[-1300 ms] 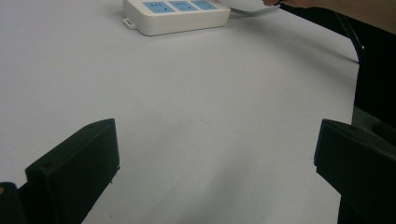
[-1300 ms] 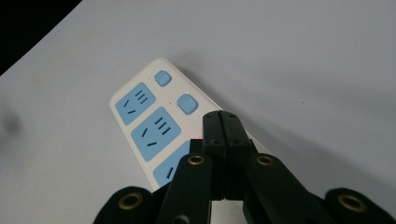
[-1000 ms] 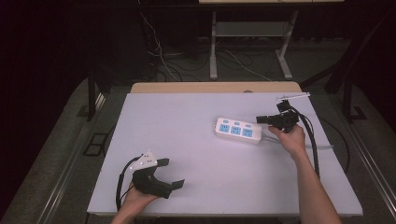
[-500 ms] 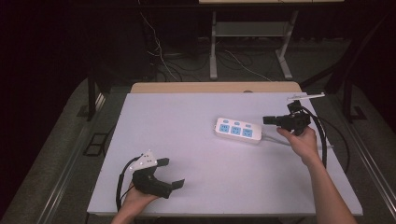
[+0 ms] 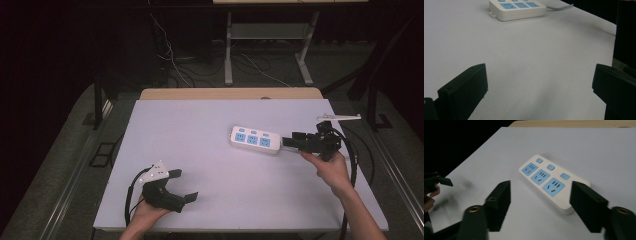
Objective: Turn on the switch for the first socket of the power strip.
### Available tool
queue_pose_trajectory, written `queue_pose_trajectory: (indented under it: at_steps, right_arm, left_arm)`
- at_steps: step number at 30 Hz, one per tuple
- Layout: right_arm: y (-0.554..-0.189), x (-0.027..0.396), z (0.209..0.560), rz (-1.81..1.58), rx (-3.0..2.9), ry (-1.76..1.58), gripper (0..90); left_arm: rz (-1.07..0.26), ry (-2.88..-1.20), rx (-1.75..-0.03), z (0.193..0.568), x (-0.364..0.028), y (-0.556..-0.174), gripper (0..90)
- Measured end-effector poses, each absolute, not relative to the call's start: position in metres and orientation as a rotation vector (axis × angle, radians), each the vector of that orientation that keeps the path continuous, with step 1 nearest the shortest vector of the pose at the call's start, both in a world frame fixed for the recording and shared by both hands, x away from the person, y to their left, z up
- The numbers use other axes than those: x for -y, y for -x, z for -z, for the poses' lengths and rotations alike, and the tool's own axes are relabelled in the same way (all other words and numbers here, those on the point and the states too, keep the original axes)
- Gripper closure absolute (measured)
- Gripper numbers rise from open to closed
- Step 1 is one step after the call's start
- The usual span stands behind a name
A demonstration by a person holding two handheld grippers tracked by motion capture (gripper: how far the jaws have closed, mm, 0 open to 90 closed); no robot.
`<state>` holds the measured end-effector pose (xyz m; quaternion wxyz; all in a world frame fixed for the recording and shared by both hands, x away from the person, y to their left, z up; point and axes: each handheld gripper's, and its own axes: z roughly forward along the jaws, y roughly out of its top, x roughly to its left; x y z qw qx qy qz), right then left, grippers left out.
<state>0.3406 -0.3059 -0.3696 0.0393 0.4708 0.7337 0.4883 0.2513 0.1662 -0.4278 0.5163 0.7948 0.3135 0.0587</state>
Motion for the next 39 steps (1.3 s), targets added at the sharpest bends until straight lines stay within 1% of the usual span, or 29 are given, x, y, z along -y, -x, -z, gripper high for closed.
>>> queue_pose_trajectory:
  at_steps: [1,4,6,7,17,39]
  right_arm:
    - [-0.341,0.306,0.370,-1.497,-2.249,-1.443,25.2]
    - [-0.331,0.303,0.372,-1.479,-2.249,-1.428,12.4]
    - [-0.325,0.302,0.374,-1.499,-2.247,-1.410,8.4]
    - [-0.321,0.302,0.375,-1.510,-2.245,-1.399,0.3]
    - [-0.294,0.300,0.384,-1.518,-2.285,-1.322,0.2]
    - [-0.247,0.293,0.423,-1.457,-2.366,-1.210,0.3]
  left_arm:
    - [-0.141,-1.910,-0.752,0.428,-0.166,-0.251,0.0]
    - [-0.142,-1.910,-0.752,0.428,-0.166,-0.252,0.0]
    - [-0.142,-1.910,-0.751,0.428,-0.166,-0.252,0.0]
    - [-0.142,-1.911,-0.751,0.428,-0.166,-0.251,0.0]
    - [-0.139,-1.913,-0.752,0.428,-0.166,-0.252,0.0]
    - [-0.131,-1.922,-0.765,0.429,-0.166,-0.253,0.0]
